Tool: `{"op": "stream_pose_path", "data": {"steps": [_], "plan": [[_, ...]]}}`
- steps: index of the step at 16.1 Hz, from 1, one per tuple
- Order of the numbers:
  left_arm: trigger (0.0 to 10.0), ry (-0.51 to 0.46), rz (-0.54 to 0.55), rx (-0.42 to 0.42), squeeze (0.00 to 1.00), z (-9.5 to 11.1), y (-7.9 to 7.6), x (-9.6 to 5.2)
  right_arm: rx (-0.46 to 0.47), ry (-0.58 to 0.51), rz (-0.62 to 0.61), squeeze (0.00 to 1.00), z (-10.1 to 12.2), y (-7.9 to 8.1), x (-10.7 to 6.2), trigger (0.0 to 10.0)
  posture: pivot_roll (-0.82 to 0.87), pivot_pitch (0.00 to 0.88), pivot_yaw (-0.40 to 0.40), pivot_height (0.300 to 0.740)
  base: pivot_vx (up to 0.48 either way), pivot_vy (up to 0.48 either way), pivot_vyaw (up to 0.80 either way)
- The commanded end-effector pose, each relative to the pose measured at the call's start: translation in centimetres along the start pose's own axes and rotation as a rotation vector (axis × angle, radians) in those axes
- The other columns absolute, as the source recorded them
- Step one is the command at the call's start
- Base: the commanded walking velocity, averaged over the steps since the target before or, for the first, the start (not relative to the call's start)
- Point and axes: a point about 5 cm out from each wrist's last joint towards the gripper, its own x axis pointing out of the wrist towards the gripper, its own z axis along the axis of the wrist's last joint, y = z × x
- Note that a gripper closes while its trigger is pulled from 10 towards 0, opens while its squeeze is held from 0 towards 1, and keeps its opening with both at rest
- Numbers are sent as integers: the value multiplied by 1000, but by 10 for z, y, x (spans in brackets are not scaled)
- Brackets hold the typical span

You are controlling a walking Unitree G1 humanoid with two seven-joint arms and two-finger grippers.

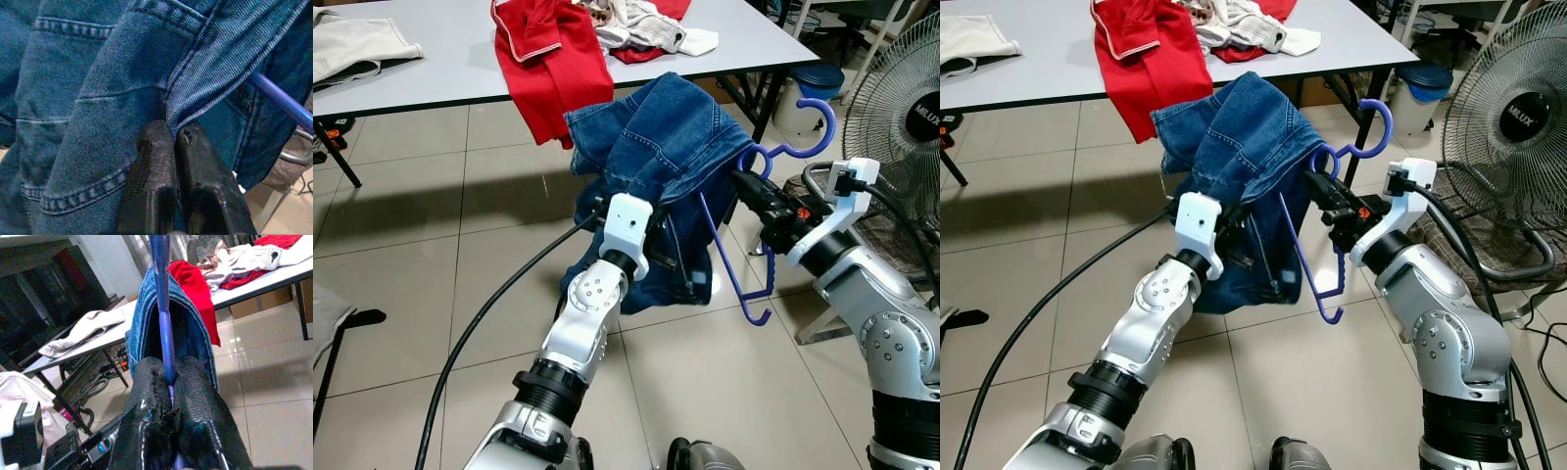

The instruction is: Hang hanger

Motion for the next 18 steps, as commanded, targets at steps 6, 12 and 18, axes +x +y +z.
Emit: {"op": "stream_pose_path", "data": {"steps": [6, 12, 18], "plan": [[0, -76, -39, -131, 0, 15, 19, -5, -52, -22, -28, 0, 5, -5, -9, 0, -129, 74, 11, 740, 0, 0, 0], [0, -22, -358, -244, 0, 52, 37, -18, -88, -51, -58, 0, 0, -15, -3, 0, -73, 57, 28, 740, 0, 0, 0], [0, 14, -638, -448, 0, 101, 24, -21, 129, -357, -106, 0, 12, -25, 31, 0, 18, 30, 12, 740, 0, 0, 0]]}}
